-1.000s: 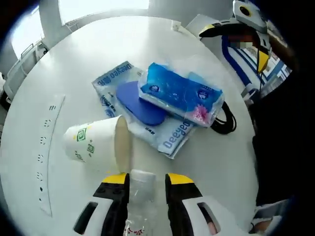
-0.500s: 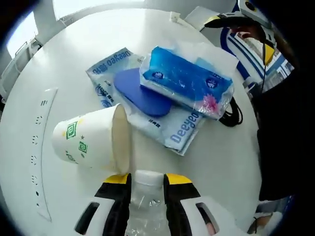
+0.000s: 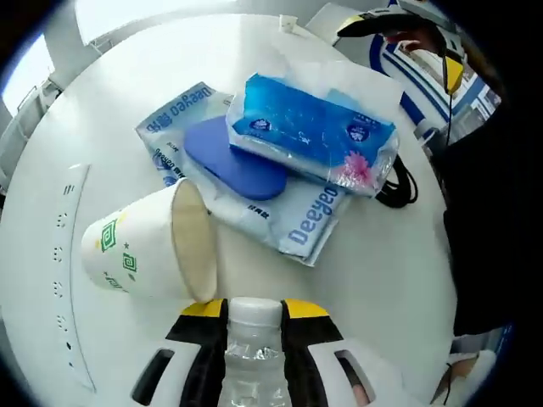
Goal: Arrange the tabletop items into an orderly group along one side of the table until the central work area is clear of visible clutter.
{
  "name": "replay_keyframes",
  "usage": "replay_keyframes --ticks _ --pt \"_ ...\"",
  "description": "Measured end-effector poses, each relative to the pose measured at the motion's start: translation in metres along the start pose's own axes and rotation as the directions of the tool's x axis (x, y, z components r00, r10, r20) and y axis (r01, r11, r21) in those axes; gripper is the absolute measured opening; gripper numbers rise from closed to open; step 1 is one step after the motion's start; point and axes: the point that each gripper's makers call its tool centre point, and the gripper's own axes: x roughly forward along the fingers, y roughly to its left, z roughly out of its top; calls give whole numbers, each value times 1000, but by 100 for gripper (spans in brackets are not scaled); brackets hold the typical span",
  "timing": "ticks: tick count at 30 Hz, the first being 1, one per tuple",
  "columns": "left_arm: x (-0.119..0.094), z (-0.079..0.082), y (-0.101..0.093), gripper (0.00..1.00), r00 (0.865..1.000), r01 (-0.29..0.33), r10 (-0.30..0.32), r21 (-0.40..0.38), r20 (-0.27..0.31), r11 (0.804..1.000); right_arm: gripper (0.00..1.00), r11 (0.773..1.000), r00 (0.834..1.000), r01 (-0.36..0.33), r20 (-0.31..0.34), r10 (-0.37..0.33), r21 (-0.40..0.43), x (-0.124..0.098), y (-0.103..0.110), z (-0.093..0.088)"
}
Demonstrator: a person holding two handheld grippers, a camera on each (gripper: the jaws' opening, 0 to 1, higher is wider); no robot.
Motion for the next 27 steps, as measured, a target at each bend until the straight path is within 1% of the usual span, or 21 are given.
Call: replay_keyframes --ticks 7,11,17,20,25,27 --pt "-10 3 -8 21 1000 7 -7 4 3 1000 84 1000 1000 -10 12 10 -12 -1 4 4" --pt "-17 4 -11 21 1000 -6 6 20 -4 1000 84 1000 1000 -15 17 15 -17 -2 5 3" --pt "-35 5 -13 21 1000 -26 26 23 4 999 84 999 999 -23 23 24 -25 -5 9 2" --pt "-50 4 -11 21 997 -68 68 7 28 998 84 999 999 -30 30 30 -29 -5 10 3" --pt "-68 0 -9 20 993 -103 103 -12 52 995 84 998 998 -41 35 43 -45 -5 14 6" --pt "-71 -1 -9 20 993 -109 110 -15 53 994 84 997 998 -46 36 48 -54 -5 15 7"
